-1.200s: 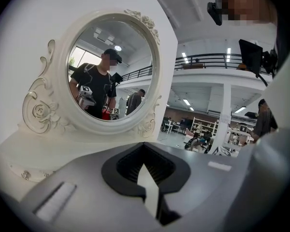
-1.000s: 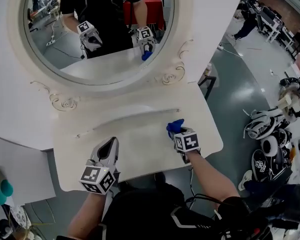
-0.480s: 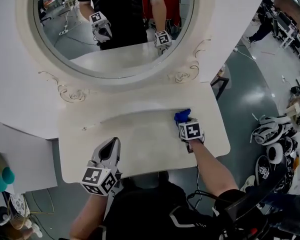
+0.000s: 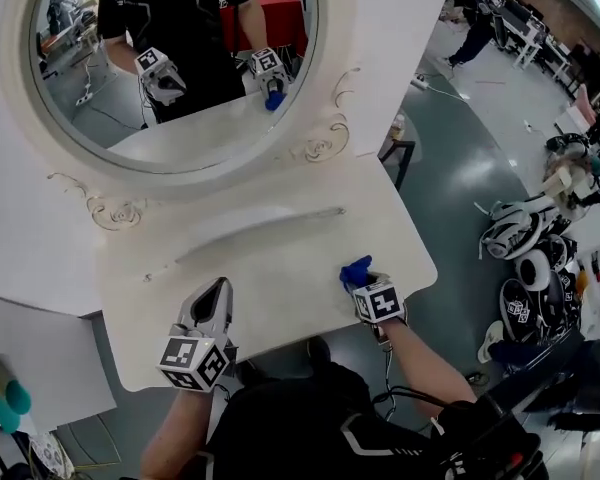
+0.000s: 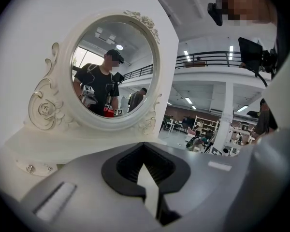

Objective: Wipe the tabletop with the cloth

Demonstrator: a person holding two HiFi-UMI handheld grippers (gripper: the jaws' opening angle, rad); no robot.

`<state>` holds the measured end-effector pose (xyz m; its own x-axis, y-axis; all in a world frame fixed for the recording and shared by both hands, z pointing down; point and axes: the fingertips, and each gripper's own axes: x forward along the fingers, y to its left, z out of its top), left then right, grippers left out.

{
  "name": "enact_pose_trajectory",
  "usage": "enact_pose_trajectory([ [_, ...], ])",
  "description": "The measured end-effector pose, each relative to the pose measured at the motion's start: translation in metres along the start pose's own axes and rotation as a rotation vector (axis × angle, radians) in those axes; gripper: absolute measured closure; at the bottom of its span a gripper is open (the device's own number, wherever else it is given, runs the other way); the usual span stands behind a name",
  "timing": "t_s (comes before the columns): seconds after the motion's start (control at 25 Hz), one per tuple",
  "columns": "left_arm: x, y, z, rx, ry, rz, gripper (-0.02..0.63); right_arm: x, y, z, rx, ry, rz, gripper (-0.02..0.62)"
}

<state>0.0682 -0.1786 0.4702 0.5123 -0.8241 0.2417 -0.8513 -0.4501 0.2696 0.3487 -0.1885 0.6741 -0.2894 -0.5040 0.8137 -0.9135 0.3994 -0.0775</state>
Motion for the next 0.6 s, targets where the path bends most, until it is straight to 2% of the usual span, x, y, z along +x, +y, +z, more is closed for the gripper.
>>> enact_pose_trajectory([
  [0.08, 0.004, -0.005, 0.000, 0.005, 0.000, -0.021, 0.598, -0.011, 0.004, -0.017, -0.015, 0.005, -0.006, 0.460],
  [0.24, 0.013, -0.017, 0.002, 0.012, -0.001, -0.064, 0.598, -0.030, 0.008, -0.043, 0.065, -0.002, 0.001, 0.460],
  [0.4, 0.019, -0.027, 0.002, 0.018, 0.001, -0.087, 0.598, -0.041, 0.012, -0.061, 0.065, 0.022, 0.020, 0.461],
  [0.52, 0.022, -0.032, 0.004, 0.022, -0.005, -0.094, 0.598, -0.041, 0.005, -0.062, 0.194, 0.029, 0.062, 0.460],
  [0.6, 0.022, -0.033, 0.005, 0.021, -0.010, -0.085, 0.598, -0.041, -0.010, -0.049, 0.268, 0.005, 0.058, 0.460],
])
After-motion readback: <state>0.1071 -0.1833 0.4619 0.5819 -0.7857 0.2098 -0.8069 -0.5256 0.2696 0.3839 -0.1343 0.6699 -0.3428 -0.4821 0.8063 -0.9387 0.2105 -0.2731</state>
